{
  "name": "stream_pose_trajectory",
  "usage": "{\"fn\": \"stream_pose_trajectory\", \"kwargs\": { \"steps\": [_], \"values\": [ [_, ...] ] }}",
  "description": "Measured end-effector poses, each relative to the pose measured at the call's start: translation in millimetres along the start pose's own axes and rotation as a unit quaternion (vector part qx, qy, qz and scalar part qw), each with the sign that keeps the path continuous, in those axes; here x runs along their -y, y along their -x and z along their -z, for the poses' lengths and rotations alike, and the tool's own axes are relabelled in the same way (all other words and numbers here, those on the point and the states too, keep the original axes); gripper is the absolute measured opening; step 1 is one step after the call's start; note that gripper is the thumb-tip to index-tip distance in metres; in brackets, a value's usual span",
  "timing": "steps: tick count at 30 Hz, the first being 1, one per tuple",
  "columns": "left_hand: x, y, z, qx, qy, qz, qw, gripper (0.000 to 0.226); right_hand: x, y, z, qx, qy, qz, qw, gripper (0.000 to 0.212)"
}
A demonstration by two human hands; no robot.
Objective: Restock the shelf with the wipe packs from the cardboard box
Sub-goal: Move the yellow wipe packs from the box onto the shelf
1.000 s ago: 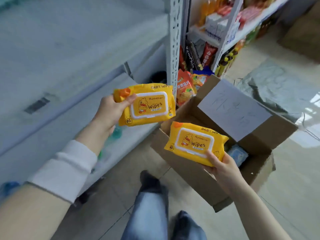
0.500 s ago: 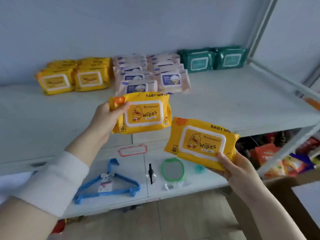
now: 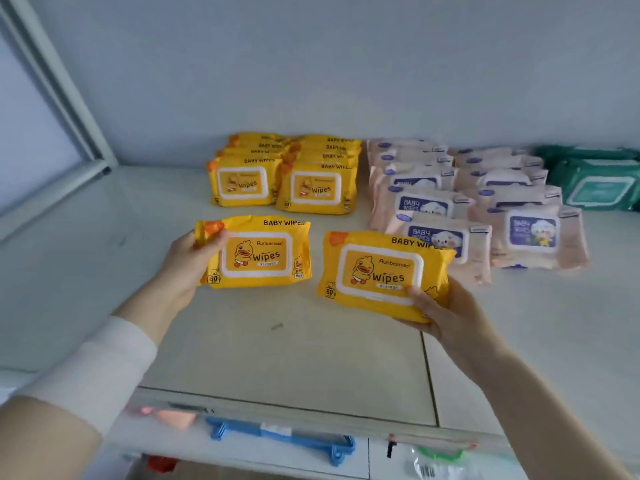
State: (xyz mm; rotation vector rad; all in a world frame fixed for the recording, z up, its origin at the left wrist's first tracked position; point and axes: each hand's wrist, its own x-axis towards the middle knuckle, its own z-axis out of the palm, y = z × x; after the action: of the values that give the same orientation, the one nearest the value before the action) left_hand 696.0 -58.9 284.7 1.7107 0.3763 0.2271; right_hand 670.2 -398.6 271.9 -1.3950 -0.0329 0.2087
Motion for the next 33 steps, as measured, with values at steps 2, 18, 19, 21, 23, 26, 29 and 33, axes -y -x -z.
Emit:
{"fn": "stream_pose_trajectory", "kwargs": {
  "steps": [2,18,19,21,23,26,29,33],
  "values": [
    [4,-19,13,-0.011,0.007,0.009,1.0,0.019,-1,-29,-17,-0.008,0.013,-0.009,1.0,0.039],
    [27,-186,23,0.017,-0.023,-0.026,0.999,0.01,-11,-166,-115,-0.258,0.382,-0.008,0.888,0.039],
    [27,-189,24,0.012,-0.041,-0.035,0.998,0.017,-11,-167,-117,-0.273,0.385,-0.008,0.881,0.042],
    [22,-190,25,-0.013,-0.095,-0.062,0.993,0.043,-8,-165,-122,-0.294,0.405,-0.009,0.866,0.051],
    [11,-188,26,-0.064,-0.171,-0.127,0.975,0.065,-3,-164,-126,-0.289,0.446,0.012,0.847,0.059],
    [-22,-167,14,-0.052,-0.293,-0.313,0.902,0.067,12,-149,-123,-0.284,0.513,0.056,0.808,0.052],
    [-60,-134,-30,0.06,-0.41,-0.441,0.796,0.052,35,-120,-100,-0.265,0.585,0.095,0.76,0.051],
    [-94,-54,-122,0.15,-0.59,-0.465,0.643,0.048,61,-44,-30,-0.244,0.713,0.034,0.657,0.064]
  ]
}}
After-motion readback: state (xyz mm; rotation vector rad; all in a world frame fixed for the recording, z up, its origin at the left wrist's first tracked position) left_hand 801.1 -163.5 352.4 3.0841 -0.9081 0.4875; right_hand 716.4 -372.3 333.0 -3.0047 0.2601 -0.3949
